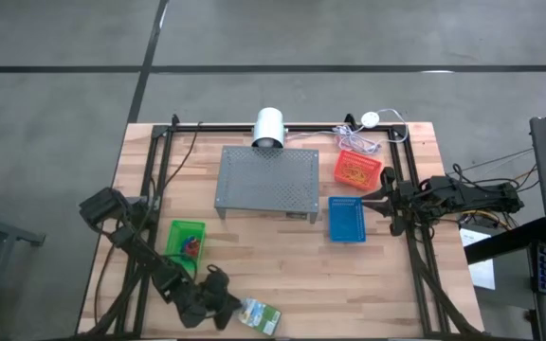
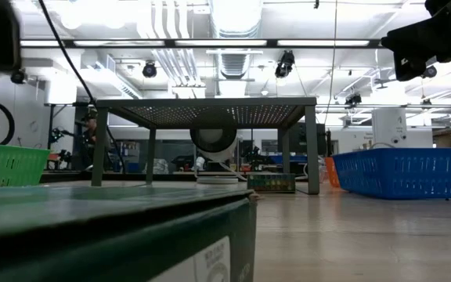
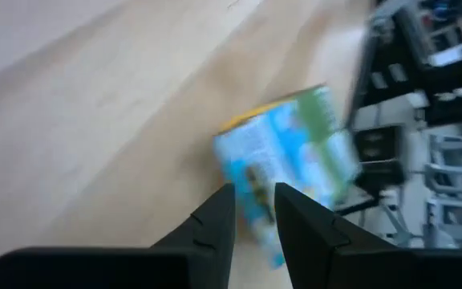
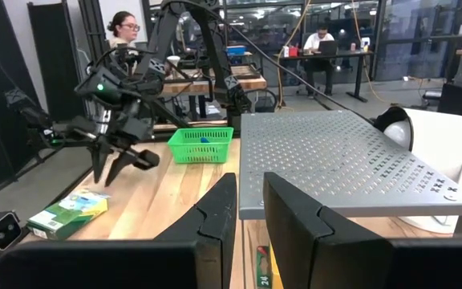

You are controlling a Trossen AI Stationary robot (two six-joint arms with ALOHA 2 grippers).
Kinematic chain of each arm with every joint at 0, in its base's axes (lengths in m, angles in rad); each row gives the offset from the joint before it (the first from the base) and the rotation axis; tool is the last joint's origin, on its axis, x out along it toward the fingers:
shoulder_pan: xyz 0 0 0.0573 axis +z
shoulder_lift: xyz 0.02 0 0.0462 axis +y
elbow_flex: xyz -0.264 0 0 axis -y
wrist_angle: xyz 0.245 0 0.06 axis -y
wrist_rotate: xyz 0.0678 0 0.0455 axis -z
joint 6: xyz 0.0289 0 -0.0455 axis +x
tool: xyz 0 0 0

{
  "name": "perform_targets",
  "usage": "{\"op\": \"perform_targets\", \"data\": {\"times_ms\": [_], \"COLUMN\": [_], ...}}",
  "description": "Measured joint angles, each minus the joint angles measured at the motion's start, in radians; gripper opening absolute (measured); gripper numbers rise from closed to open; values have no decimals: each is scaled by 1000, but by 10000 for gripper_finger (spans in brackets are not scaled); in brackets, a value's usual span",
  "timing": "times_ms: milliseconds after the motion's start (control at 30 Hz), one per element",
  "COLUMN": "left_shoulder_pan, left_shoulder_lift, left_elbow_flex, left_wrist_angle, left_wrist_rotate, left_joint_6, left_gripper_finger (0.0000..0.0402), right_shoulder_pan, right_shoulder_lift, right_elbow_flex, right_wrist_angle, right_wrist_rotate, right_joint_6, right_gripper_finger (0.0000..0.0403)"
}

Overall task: Pick & Place Office Desk Supplies
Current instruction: Put the bottom pack of yellow crayons into the blue bin

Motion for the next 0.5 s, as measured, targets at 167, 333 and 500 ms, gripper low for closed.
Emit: {"op": "perform_targets", "data": {"times_ms": [167, 333, 500], "left_shoulder_pan": [0, 28, 31], "left_shoulder_lift": [13, 34, 60], "left_elbow_flex": [-3, -1, 7], "left_wrist_angle": [-9, 11, 25], "left_wrist_rotate": [1, 55, 60], "left_joint_6": [-25, 14, 30], "left_gripper_finger": [95, 95, 94], "right_shoulder_pan": [0, 0, 0], "right_shoulder_lift": [0, 0, 0], "right_elbow_flex": [0, 0, 0], "right_wrist_angle": [0, 0, 0], "right_wrist_rotate": [0, 0, 0], "right_joint_6": [0, 0, 0], "right_gripper_finger": [63, 63, 63]}}
